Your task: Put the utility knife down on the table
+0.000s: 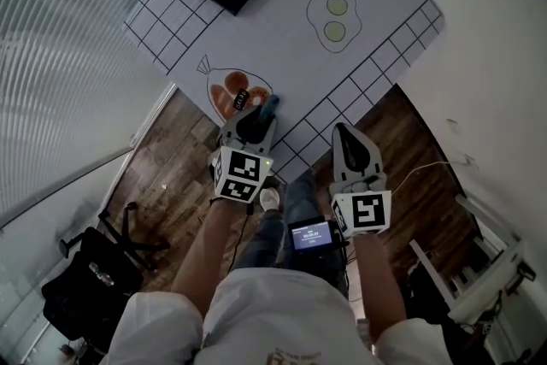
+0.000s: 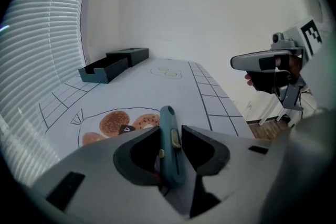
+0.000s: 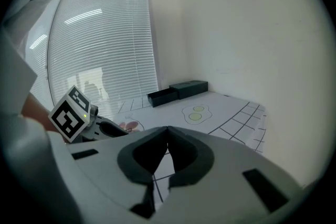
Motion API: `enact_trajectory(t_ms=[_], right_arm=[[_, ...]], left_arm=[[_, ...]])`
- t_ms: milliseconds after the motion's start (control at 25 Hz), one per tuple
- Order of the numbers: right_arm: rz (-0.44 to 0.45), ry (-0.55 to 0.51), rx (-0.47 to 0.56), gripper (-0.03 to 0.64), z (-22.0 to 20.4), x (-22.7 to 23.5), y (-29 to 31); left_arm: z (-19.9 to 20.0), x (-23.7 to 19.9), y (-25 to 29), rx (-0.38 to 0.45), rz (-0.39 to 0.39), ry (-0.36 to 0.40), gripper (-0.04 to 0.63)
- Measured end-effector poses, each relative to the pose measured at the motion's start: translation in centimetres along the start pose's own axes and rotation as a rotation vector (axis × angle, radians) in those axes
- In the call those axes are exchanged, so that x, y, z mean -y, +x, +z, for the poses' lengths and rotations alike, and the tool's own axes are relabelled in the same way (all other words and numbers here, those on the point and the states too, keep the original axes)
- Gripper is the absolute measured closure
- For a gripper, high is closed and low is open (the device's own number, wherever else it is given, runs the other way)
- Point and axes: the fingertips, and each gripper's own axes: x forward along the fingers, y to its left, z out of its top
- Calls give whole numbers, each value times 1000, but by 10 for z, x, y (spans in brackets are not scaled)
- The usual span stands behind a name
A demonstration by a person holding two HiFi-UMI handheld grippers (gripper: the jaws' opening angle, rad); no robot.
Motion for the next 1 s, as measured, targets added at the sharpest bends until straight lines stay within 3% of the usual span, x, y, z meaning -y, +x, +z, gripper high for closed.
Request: enact_trajectory(t_ms=[80, 240, 440, 640, 680, 720, 760, 1000], right_arm=[[-6, 0, 4, 609, 1, 2, -2], [-12, 2, 3, 609, 4, 5, -7], [0, 6, 5, 609, 6, 5, -6], [28, 20, 8, 609, 6, 1, -4], [35, 21, 10, 609, 6, 0, -4], [41, 21, 10, 609, 7, -1, -5], [47, 19, 10, 609, 7, -3, -6], [74, 18, 11, 609, 16, -7, -7]], left_arm=[[0, 3, 1, 0, -14, 4, 444], [0, 11, 1, -1, -17, 23, 340], [7, 5, -2, 2, -6, 27, 334], [20, -13, -15, 43, 55, 14, 337], [22, -15, -19, 48, 63, 2, 390], [24, -16, -24, 52, 71, -10, 508], [25, -18, -29, 53, 79, -21, 568], [26, -19, -46, 70, 63, -64, 588]])
